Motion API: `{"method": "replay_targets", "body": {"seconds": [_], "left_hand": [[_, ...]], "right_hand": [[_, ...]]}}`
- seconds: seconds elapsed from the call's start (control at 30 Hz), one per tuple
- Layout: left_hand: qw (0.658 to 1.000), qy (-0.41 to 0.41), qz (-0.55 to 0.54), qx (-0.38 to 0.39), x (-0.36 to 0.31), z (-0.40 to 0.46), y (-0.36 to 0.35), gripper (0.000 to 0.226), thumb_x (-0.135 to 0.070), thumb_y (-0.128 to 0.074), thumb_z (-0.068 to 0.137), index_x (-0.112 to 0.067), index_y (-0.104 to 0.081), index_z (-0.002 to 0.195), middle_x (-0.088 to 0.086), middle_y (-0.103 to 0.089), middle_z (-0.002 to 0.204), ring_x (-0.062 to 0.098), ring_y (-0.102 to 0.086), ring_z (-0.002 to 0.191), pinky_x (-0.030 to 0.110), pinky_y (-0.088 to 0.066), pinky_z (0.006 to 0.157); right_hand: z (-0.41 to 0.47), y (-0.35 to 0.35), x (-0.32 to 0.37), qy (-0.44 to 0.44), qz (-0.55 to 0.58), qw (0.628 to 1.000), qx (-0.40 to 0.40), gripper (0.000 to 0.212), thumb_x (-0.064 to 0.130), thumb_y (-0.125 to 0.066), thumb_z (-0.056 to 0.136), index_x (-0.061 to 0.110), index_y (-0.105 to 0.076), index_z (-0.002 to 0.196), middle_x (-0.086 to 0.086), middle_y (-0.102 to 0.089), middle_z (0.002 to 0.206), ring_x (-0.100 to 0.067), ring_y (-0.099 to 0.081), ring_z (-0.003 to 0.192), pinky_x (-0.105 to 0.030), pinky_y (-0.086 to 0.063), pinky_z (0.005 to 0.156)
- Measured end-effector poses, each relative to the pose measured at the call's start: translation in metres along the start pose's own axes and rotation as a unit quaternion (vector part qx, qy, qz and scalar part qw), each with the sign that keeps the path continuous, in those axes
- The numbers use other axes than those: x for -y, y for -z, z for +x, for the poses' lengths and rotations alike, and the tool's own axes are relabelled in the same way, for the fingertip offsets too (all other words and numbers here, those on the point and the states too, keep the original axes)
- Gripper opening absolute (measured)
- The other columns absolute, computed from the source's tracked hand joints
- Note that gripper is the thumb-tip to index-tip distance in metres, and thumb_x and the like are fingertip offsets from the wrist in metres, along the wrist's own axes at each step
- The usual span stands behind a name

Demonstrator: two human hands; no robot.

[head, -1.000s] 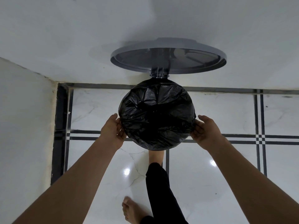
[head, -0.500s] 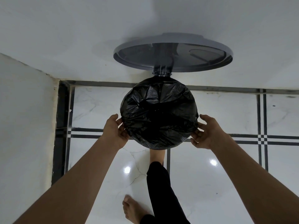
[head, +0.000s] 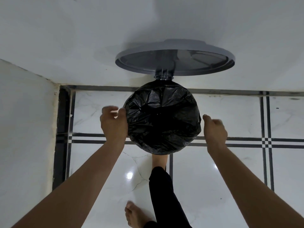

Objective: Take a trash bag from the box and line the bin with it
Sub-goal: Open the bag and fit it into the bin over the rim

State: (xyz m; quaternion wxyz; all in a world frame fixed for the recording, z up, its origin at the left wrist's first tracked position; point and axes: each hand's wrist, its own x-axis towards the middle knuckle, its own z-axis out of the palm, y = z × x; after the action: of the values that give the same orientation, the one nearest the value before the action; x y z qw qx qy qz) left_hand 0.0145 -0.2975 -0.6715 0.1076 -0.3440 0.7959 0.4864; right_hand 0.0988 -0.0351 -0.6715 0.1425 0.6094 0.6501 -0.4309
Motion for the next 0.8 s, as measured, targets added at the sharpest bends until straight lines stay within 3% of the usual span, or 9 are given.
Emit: {"method": "replay_targets", "body": {"seconds": [0.07,0.13,0.17,0.27,0.33,0.43,0.6,0.67,0.8], "left_hand": [[0.986,-0.151,0.042,0.050,-0.014,0.001,-0.006,0.007,-0.025,-0.065,0.093,-0.026,-0.067,0.099,-0.001,-0.069,0.104,0.012,-0.065,0.089,0.027,-0.053,0.090],[0.950,-0.269,0.116,0.112,-0.026,0.011,-0.018,0.014,-0.021,-0.065,0.094,-0.024,-0.073,0.105,0.000,-0.066,0.108,0.010,-0.063,0.091,0.016,-0.048,0.091],[0.923,-0.321,0.163,0.137,-0.030,0.018,-0.024,0.020,-0.021,-0.065,0.095,-0.022,-0.074,0.112,0.002,-0.064,0.115,0.013,-0.062,0.100,0.017,-0.046,0.094],[0.844,-0.385,0.317,0.195,-0.033,0.040,-0.042,0.039,-0.028,-0.060,0.099,-0.022,-0.064,0.138,0.005,-0.054,0.137,0.031,-0.047,0.126,0.029,-0.039,0.106],[0.827,-0.377,0.357,0.215,-0.035,0.051,-0.046,0.041,-0.032,-0.054,0.103,-0.022,-0.060,0.143,0.003,-0.048,0.143,0.032,-0.042,0.128,0.034,-0.039,0.110],[0.840,-0.369,0.324,0.232,-0.043,0.061,-0.051,0.033,-0.030,-0.051,0.105,-0.020,-0.067,0.132,0.003,-0.051,0.137,0.028,-0.049,0.124,0.030,-0.040,0.106],[0.869,-0.311,0.274,0.272,-0.054,0.073,-0.062,0.030,-0.031,-0.054,0.104,-0.029,-0.062,0.132,0.006,-0.064,0.120,0.020,-0.061,0.105,0.030,-0.045,0.093],[0.895,-0.261,0.250,0.262,-0.056,0.082,-0.065,0.026,-0.035,-0.060,0.101,-0.031,-0.072,0.123,-0.001,-0.072,0.116,0.015,-0.064,0.104,0.026,-0.046,0.094],[0.942,-0.131,0.135,0.278,-0.058,0.102,-0.065,0.022,-0.036,-0.071,0.094,-0.021,-0.080,0.107,0.000,-0.078,0.104,0.018,-0.072,0.104,0.036,-0.054,0.103]], "right_hand": [[-0.007,-0.005,0.009,0.225,-0.029,0.972,-0.064,0.022,0.032,-0.053,0.094,0.016,-0.068,0.097,0.001,-0.069,0.097,-0.021,-0.064,0.097,-0.027,-0.041,0.079],[-0.003,-0.018,0.022,0.409,-0.104,0.906,-0.045,0.019,0.022,-0.057,0.095,0.017,-0.072,0.107,-0.002,-0.069,0.106,-0.019,-0.064,0.096,-0.023,-0.045,0.082],[0.004,-0.025,0.029,0.473,-0.160,0.866,-0.034,0.024,0.021,-0.058,0.095,0.016,-0.070,0.115,-0.005,-0.067,0.113,-0.024,-0.063,0.101,-0.026,-0.049,0.085],[0.026,-0.043,0.053,0.550,-0.333,0.765,-0.025,0.045,0.028,-0.060,0.094,0.011,-0.059,0.136,-0.011,-0.057,0.133,-0.035,-0.055,0.117,-0.043,-0.053,0.093],[0.035,-0.048,0.066,0.548,-0.379,0.746,-0.019,0.049,0.030,-0.058,0.096,0.012,-0.055,0.140,-0.012,-0.052,0.137,-0.037,-0.052,0.119,-0.046,-0.052,0.097],[0.049,-0.055,0.079,0.532,-0.339,0.776,-0.008,0.038,0.031,-0.056,0.099,0.015,-0.062,0.133,-0.011,-0.056,0.133,-0.037,-0.052,0.117,-0.041,-0.048,0.098],[0.056,-0.060,0.101,0.405,-0.180,0.895,0.057,0.025,0.036,-0.057,0.099,0.024,-0.074,0.114,-0.001,-0.068,0.120,-0.023,-0.064,0.106,-0.020,-0.040,0.089],[0.056,-0.058,0.108,0.365,-0.162,0.913,0.084,0.024,0.034,-0.057,0.100,0.026,-0.075,0.114,0.000,-0.071,0.119,-0.017,-0.064,0.106,-0.017,-0.038,0.087],[0.060,-0.058,0.117,0.333,-0.224,0.911,0.100,0.031,0.037,-0.051,0.101,0.021,-0.074,0.116,-0.002,-0.071,0.123,-0.023,-0.060,0.119,-0.022,-0.038,0.090]]}}
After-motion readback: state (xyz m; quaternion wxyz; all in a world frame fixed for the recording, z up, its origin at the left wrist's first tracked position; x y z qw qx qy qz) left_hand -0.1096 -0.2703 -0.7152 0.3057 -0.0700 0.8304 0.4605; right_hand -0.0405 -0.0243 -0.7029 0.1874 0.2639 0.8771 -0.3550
